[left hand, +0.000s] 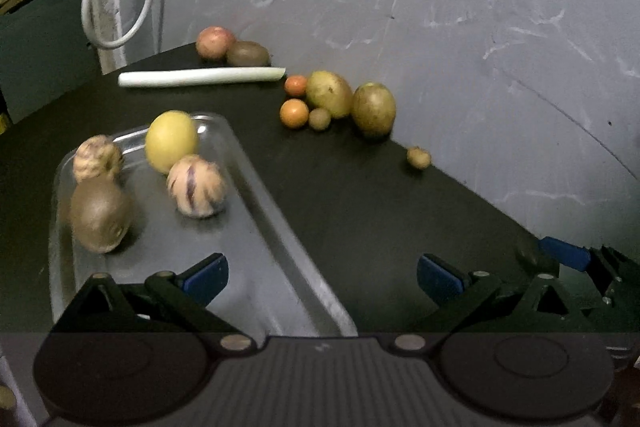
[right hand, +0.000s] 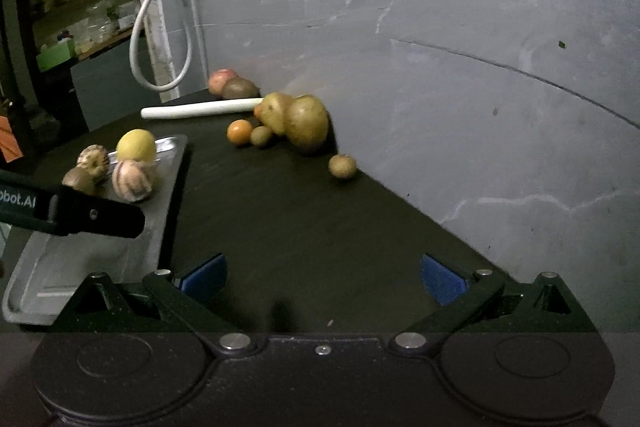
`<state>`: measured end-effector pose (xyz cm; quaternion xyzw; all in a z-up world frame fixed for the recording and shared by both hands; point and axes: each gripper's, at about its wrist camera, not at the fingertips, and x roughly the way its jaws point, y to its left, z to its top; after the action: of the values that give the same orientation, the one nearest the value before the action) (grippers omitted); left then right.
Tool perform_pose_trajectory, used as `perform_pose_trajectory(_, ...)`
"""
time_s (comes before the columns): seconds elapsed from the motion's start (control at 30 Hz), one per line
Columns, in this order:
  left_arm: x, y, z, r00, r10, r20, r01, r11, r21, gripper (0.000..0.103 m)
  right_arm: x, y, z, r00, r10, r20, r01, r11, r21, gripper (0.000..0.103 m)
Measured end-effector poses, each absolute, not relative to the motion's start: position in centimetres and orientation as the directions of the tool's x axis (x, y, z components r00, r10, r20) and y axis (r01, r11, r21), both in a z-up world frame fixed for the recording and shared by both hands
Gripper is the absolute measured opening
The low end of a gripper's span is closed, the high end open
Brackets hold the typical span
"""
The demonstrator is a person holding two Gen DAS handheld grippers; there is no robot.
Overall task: Organize fruits
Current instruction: 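Grasp the small orange with the left tool while the right tool grasps the small round fruit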
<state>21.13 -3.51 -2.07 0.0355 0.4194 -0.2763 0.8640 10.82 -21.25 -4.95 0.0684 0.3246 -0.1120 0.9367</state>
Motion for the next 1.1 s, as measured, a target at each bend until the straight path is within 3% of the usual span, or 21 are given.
perform_pose_trajectory(0.43,27.6,-8.7,-3.1,0.502,-0.445,-0.741,0.498,0.850,-0.172,0.102,17.0,-23.7,-6.9,0.749,-0.172,-0.640,0.267,0.962,0.054,0.101)
perform_pose_trajectory(0.83,35.4,-11.3,-5.3,0.541,-0.383,-0.749,0.481,0.871,-0.099,0.102,23.2,-25.0,-8.8,0.742,-0.143,-0.655,0.250,0.965,0.073,0.082)
perform_pose_trajectory(1.1,38.7,-10.9,-6.5,0.532,-0.388,-0.752,0.435,0.888,-0.150,0.099,25.3,-25.1,-9.3,0.741,-0.152,-0.654,0.255,0.965,0.066,0.060)
